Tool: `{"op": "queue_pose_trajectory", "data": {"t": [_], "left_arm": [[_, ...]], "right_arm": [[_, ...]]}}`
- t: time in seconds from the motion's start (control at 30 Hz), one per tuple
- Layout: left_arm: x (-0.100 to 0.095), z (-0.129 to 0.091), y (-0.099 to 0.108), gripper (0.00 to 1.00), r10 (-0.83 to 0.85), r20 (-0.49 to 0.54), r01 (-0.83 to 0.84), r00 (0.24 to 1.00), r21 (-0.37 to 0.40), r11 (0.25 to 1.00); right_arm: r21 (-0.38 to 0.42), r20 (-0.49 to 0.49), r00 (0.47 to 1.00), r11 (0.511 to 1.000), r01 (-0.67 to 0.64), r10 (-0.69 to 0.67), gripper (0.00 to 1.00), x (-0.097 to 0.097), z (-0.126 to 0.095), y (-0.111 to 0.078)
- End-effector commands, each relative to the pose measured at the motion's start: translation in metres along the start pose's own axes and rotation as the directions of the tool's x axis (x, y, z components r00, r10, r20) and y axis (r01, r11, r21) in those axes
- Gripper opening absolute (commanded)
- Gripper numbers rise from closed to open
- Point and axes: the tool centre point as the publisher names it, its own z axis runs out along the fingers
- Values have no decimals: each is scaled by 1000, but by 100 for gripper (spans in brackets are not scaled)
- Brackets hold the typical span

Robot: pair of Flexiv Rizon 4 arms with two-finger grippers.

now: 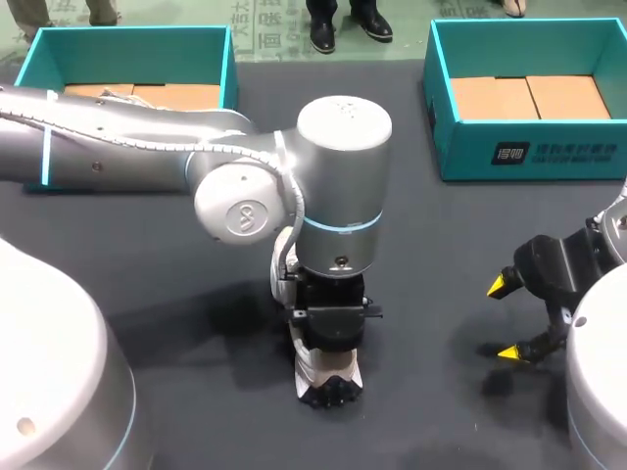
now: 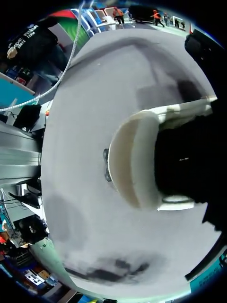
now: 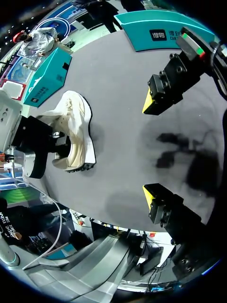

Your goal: Take the shoe out of the shoebox, open the shoe tongue, remove and reinsert the insole, then place the shoe into the shoebox

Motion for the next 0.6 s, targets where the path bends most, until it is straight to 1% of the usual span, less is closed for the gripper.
{"op": "queue_pose_trajectory", "data": {"t": [0.03,0.17,0.23,0.27,0.37,0.5,0.6], "left_arm": [[3,-3,8,0,-6,3,6,1000,-6,1000],[8,-28,2,0,3,16,-3,1000,10,1000],[7,-39,-3,0,3,7,-3,1000,3,1000],[7,-43,-5,0,6,-21,-6,1000,-1,1000],[4,-51,-8,0,0,-32,-1,1000,-37,999],[3,-60,-6,0,-7,-29,5,1000,-58,998],[3,-63,-5,0,-26,-39,23,999,-89,996]], "right_arm": [[1,4,1000,1000,0,0,100,3,-1,0],[1,4,1000,1000,0,0,100,3,-1,0],[1,4,1000,1000,0,0,100,3,-1,0],[1,4,1000,1000,0,0,100,3,-1,0],[1,4,1000,1000,0,0,100,3,-1,0],[1,4,1000,1000,0,0,100,3,-1,0],[1,4,1000,1000,0,0,100,3,-1,0]]}}
